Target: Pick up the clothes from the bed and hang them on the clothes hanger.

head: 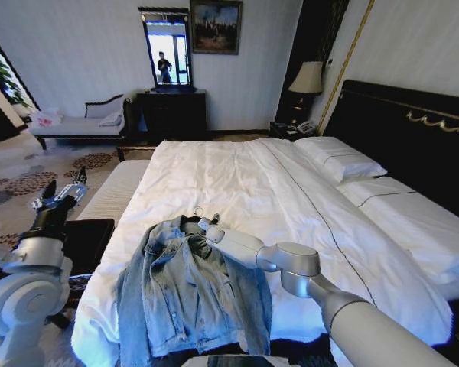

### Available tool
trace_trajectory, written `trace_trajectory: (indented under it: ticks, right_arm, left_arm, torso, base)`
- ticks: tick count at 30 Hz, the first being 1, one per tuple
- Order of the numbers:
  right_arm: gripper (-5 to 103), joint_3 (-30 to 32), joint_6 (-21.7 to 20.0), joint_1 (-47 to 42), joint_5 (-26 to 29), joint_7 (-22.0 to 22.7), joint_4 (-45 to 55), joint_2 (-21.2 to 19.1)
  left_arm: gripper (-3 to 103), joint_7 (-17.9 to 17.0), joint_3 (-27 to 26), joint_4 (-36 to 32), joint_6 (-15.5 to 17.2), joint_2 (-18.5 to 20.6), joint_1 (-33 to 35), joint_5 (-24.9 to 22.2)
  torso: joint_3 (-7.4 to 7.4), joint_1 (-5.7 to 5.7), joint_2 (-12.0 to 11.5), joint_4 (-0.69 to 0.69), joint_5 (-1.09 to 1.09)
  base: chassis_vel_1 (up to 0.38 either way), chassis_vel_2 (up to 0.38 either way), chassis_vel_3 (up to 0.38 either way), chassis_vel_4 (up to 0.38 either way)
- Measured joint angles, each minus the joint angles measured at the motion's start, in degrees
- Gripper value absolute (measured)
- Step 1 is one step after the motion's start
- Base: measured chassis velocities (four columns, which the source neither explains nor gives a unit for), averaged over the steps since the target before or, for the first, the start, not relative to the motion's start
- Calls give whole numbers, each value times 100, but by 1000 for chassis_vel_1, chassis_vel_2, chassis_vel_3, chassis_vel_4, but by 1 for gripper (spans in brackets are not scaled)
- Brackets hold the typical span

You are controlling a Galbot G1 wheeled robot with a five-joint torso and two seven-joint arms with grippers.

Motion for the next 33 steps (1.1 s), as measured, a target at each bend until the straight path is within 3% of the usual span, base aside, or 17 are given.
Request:
trace_trajectory:
  ticks: [7, 16, 26, 33]
  right_arm:
    - [100, -41, 300, -14, 17, -60, -134, -1]
    - [100, 82, 789, 42, 572, -236, 112, -6]
    - [100, -145, 943, 203, 1654, 254, 1277, -3]
    - [100, -191, 1011, 234, 1759, 309, 1537, -5]
  left_arm:
    - [100, 8, -55, 38, -30, 15, 9, -25]
    - [100, 10, -104, 126, -53, 120, 9, -79]
    - [100, 2, -264, 172, -54, 241, 47, -212]
    - [100, -2, -264, 156, -53, 205, 63, -198]
  torso:
    - [1, 0, 0, -1, 0]
    - [2, 1, 0, -1, -2]
    - [1, 1, 0, 0, -1]
    - [1, 0, -1, -3, -1]
  base:
    - [0, 0, 0, 0]
    - [0, 0, 0, 0]
    - [0, 0, 0, 0]
    - [0, 0, 0, 0]
